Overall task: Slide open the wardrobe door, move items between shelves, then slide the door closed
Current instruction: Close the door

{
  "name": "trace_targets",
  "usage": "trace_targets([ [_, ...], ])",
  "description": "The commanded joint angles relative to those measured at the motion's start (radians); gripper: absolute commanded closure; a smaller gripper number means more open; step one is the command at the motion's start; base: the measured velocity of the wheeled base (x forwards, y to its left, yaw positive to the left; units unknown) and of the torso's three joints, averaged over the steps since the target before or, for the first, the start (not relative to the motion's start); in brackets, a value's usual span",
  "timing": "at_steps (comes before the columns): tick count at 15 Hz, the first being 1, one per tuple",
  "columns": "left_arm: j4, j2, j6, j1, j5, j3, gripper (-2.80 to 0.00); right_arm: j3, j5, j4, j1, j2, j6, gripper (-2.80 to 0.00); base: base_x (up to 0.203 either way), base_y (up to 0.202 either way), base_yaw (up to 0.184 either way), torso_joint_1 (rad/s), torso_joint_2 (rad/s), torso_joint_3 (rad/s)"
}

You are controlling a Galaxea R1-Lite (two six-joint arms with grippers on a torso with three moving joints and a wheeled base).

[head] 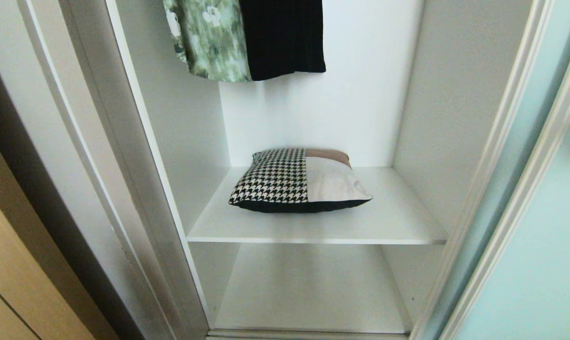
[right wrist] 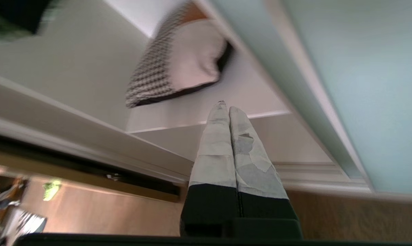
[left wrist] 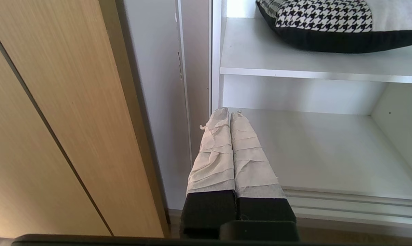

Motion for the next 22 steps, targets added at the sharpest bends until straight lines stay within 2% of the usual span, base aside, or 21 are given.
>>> trace_targets([
  [1,-0.001,0.002,0.0,0.0,0.0,0.0,0.0,-0.037,-0.047,0.004,0.04,0.072,0.026,0.0,0.0,0.0,0.0,0.0,0.0,0.0],
  [4,-0.002,0.002,0.0,0.002,0.0,0.0,0.0,-0.105,-0.052,0.003,0.049,0.126,0.11,0.0,0.0,0.0,0.0,0.0,0.0,0.0],
  [9,-0.001,0.002,0.0,0.0,0.0,0.0,0.0,-0.148,-0.075,0.003,0.064,0.18,0.123,0.0,0.0,0.0,0.0,0.0,0.0,0.0],
  [16,-0.001,0.002,0.0,0.0,0.0,0.0,0.0,-0.218,-0.17,-0.001,0.144,0.241,0.192,0.0,0.0,0.0,0.0,0.0,0.0,0.0],
  [22,-0.001,0.002,0.0,0.0,0.0,0.0,0.0,-0.258,-0.176,-0.002,0.144,0.277,0.213,0.0,0.0,0.0,0.0,0.0,0.0,0.0],
])
